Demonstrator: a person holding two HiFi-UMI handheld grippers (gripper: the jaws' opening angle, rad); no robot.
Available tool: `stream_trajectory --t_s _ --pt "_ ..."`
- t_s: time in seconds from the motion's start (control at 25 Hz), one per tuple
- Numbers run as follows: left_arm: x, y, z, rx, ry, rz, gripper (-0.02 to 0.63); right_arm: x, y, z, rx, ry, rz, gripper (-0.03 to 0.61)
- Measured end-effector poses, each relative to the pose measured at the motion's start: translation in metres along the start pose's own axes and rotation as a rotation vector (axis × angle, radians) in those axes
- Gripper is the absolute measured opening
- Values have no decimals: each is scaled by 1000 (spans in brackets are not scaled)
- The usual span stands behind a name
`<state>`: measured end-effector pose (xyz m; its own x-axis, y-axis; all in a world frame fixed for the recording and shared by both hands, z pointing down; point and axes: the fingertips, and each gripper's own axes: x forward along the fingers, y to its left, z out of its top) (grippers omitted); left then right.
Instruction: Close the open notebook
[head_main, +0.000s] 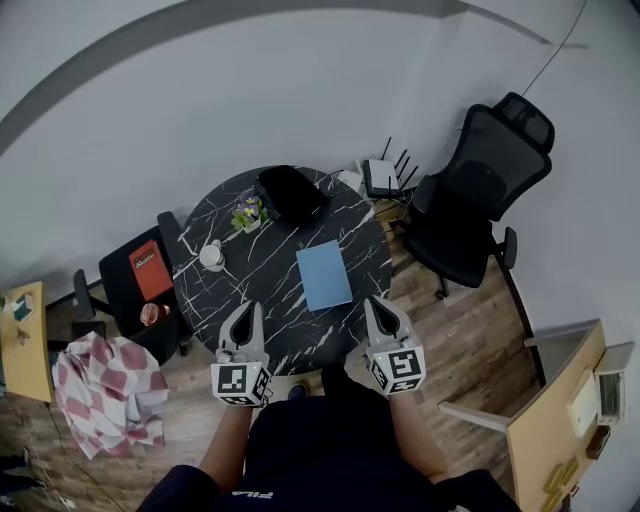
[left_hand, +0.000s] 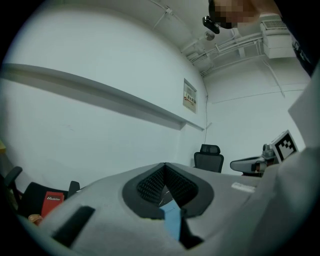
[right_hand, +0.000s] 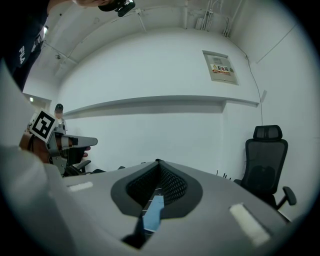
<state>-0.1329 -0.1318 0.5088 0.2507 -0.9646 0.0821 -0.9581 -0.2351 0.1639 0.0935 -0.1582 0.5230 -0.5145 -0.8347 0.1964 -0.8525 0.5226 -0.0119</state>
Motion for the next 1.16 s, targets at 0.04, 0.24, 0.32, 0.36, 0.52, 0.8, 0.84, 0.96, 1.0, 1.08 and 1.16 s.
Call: stream_trajectory --t_s 0.04,0.24,0.32,0.36,0.52,0.8,0.84,0.96,1.0,1.08,1.16 --pt "-1 1 1 -5 -6 2 3 0 1 0 -1 1 0 9" --pt "-1 5 4 34 -6 18 4 -1 0 -1 0 7 -13 9" --pt "-2 8 2 45 -3 27 4 -2 -2 -1 12 4 -18 9" --pt "-3 9 0 45 -1 25 4 -2 -3 -1 13 3 -20 9" --pt "-1 12 -4 46 13 15 3 -2 -3 -1 14 0 -19 9" --pt "-3 9 -6 51 20 2 3 -3 -5 -6 35 14 -38 9" --pt "-3 8 -7 47 20 2 3 -3 -6 -6 39 13 -35 9" --pt "-2 6 -7 44 20 -3 3 -4 -3 -5 15 7 -20 9" --pt "-1 5 -7 45 21 -6 3 -5 -1 -4 2 7 -17 9" --pt "-1 5 -8 47 22 -9 4 -5 1 -3 8 7 -11 9" --pt "0 4 -10 51 22 -8 5 -5 2 -3 47 1 0 9"
